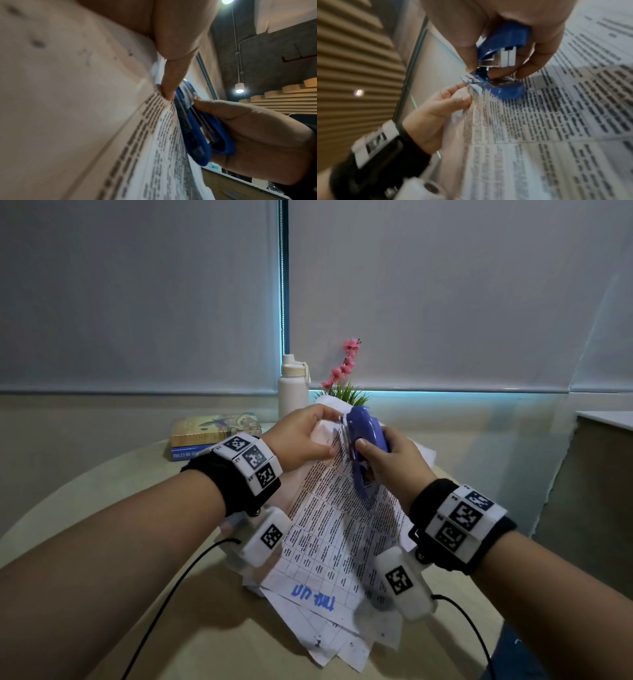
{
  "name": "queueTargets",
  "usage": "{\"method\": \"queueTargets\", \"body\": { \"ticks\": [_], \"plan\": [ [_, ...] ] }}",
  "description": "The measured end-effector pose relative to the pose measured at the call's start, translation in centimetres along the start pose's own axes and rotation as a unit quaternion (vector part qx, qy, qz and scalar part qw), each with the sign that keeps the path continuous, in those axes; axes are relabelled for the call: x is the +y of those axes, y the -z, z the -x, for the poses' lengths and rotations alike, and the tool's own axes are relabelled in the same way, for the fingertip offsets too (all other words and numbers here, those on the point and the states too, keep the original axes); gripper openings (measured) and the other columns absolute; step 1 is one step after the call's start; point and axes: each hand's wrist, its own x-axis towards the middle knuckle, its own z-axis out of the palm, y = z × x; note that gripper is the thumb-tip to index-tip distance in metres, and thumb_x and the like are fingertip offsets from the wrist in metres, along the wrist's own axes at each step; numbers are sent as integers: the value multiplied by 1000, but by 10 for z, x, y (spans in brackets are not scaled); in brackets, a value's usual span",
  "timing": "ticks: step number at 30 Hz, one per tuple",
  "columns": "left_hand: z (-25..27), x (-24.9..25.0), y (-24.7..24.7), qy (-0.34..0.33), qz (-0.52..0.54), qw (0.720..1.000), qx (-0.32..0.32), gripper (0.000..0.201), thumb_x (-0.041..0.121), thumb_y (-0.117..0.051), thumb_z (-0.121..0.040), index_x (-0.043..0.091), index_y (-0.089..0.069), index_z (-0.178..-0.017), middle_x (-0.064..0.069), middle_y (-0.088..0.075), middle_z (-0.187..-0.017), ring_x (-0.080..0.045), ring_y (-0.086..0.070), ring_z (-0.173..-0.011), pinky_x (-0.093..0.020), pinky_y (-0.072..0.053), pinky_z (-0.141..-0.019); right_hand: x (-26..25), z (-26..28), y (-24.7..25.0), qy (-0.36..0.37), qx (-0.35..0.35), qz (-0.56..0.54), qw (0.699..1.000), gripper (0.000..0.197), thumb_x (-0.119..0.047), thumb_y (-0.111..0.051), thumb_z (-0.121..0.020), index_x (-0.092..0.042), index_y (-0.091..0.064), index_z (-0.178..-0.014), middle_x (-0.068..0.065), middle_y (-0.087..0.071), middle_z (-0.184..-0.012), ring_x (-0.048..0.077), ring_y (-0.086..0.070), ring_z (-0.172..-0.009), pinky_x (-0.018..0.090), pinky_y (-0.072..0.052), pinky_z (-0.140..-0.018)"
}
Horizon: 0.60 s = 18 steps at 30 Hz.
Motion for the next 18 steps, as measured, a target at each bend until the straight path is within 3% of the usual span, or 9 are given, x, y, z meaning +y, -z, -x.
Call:
{"method": "queueTargets", "body": {
  "ticks": [4, 7, 9, 12, 14, 16, 18],
  "plan": [
    [6, -5, 5, 11, 31, 999, 13, 49, 1, -72, -78, 23, -53, -118, -1, -59, -121, -22, -60, -110, -31, -48, -95, -1, 4, 9, -103, -27, -156, 982, 30, -11, -52, -93, -15, -45, -122, 7, -52, -71, 9, -44, -36, 19, -38, -39],
    [14, -10, 9, 21, 52, 998, 11, 39, -2, -67, -81, 31, -59, -102, 0, -62, -115, -21, -63, -105, -38, -54, -89, 1, 17, 29, -129, -32, -239, 962, 42, -3, -52, -90, -25, -38, -123, 12, -53, -71, 15, -42, -42, 21, -36, -41],
    [18, -18, 13, 32, 52, 998, 17, 35, -2, -65, -83, 32, -65, -92, 5, -65, -109, -16, -63, -104, -39, -52, -94, 7, 33, 49, -114, -13, -230, 966, 41, -1, -49, -91, -30, -39, -118, 11, -56, -74, 17, -46, -51, 25, -36, -47],
    [25, -25, 16, 50, 43, 997, 39, 34, 0, -64, -85, 34, -69, -86, 1, -68, -109, -15, -65, -101, -39, -51, -96, 25, 67, 86, -79, 27, -149, 985, 35, -2, -47, -93, -36, -44, -103, 6, -61, -73, 17, -50, -59, 31, -31, -56],
    [30, -27, 18, 69, 37, 995, 57, 34, 1, -63, -86, 35, -69, -86, -1, -67, -115, -13, -65, -95, -31, -54, -86, 36, 94, 111, -77, 53, -109, 990, 34, -4, -47, -94, -37, -46, -96, 6, -61, -72, 18, -50, -60, 27, -36, -52],
    [34, -30, 19, 78, 32, 995, 58, 32, 4, -63, -87, 35, -69, -87, 0, -65, -117, -12, -65, -93, -28, -53, -81, 48, 121, 133, -90, 87, -119, 985, 25, -13, -50, -92, -38, -47, -90, 1, -57, -61, 10, -49, -50, 17, -39, -42],
    [33, -35, 18, 90, 31, 993, 69, 30, 6, -63, -87, 35, -70, -91, 2, -64, -118, -15, -64, -97, -31, -52, -85, 62, 145, 152, -97, 123, -130, 979, 13, -36, -60, -76, -40, -50, -84, -5, -49, -51, 5, -40, -41, 15, -31, -39]
  ]
}}
